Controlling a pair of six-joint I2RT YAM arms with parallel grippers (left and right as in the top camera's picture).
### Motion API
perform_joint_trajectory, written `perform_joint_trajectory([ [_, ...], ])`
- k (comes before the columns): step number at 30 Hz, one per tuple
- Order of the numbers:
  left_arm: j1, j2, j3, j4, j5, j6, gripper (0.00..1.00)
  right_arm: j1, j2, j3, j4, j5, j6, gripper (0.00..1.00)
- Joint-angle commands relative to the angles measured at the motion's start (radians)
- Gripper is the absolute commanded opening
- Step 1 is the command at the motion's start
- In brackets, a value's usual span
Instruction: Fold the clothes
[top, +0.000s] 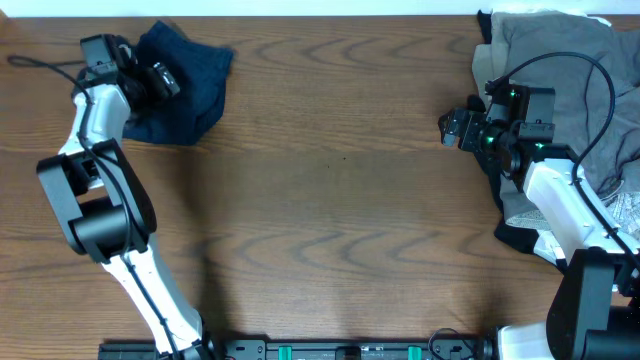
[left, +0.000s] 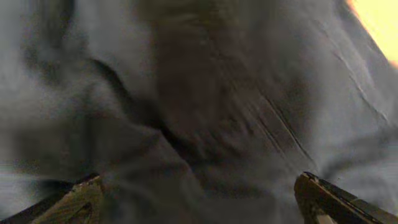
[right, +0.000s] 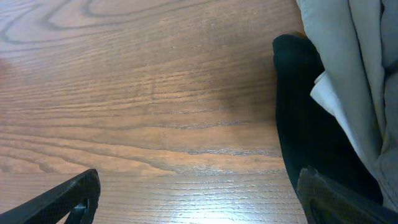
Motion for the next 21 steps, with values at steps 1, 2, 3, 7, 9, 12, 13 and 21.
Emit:
perform_joint_trajectory([
  [1,-0.016,-0.085,-0.006,-0.053,0.009,0.298,0.98,0.017,0.005,0.003,0.002,0.01,-0.01,0.99],
  [2,-0.02,-0.085,-0.006,-0.074,0.003,0.311,0.98,0.017,0.005,0.003,0.004,0.01,-0.01,0.99],
  [3,-0.022,-0.085,-0.006,-0.093,0.001,0.319,0.98,0.017,0.005,0.003,0.006,0.01,-0.01,0.99],
  [7,-0.033,-0.072,-0.008,-0.187,-0.02,0.394,0.87,0.017,0.005,0.003,0.006,0.01,-0.01,0.99],
  [9,-0.036,-0.064,-0.01,-0.225,-0.079,0.417,0.78,0.017,0.005,0.003,0.006,0.01,-0.01,0.99],
  [12,-0.036,-0.047,-0.021,-0.256,-0.128,0.435,0.77,0.017,0.005,0.003,0.006,0.01,-0.01,0.99],
  [13,-0.036,-0.043,-0.029,-0.256,-0.126,0.452,0.77,0.017,0.005,0.003,0.006,0.01,-0.01,0.99],
  [21,-0.053,-0.023,-0.129,-0.188,-0.08,0.57,0.79,0.017,0.005,0.003,0.006,0.01,-0.01,0.99],
])
